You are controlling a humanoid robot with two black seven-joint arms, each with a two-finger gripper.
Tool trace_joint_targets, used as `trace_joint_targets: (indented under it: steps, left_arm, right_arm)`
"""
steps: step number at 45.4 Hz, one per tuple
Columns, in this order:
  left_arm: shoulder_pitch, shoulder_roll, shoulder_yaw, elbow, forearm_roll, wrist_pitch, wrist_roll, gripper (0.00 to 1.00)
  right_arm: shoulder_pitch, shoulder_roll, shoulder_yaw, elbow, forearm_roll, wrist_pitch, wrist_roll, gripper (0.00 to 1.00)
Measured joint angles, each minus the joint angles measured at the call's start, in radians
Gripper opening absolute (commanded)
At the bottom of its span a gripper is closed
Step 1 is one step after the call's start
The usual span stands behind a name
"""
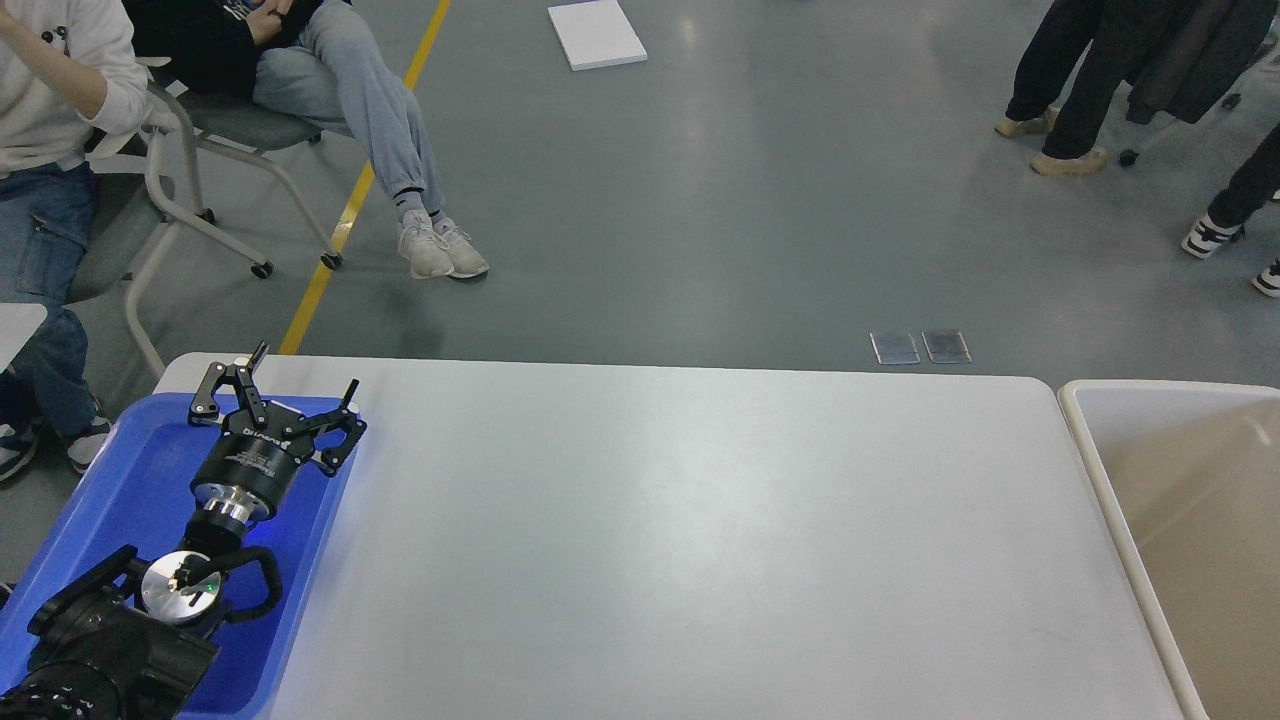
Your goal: Tidy desktop
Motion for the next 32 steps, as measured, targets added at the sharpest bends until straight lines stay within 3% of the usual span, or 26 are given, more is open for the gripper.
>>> trace_joint_targets:
  steps: [15,32]
  left_arm:
    - [0.0,0.0,0.0,0.0,0.0,0.0,0.0,1.0]
    - [0.0,-0.001,0.0,0.0,0.0,0.0,0.0,1.0]
  right_arm:
    - [0.029,-0.094,0.219,0.293,0.001,-0.08,0.001,1.0]
    - [0.025,-0.069,0.287,0.555,-0.02,-0.079,0.003,1.0]
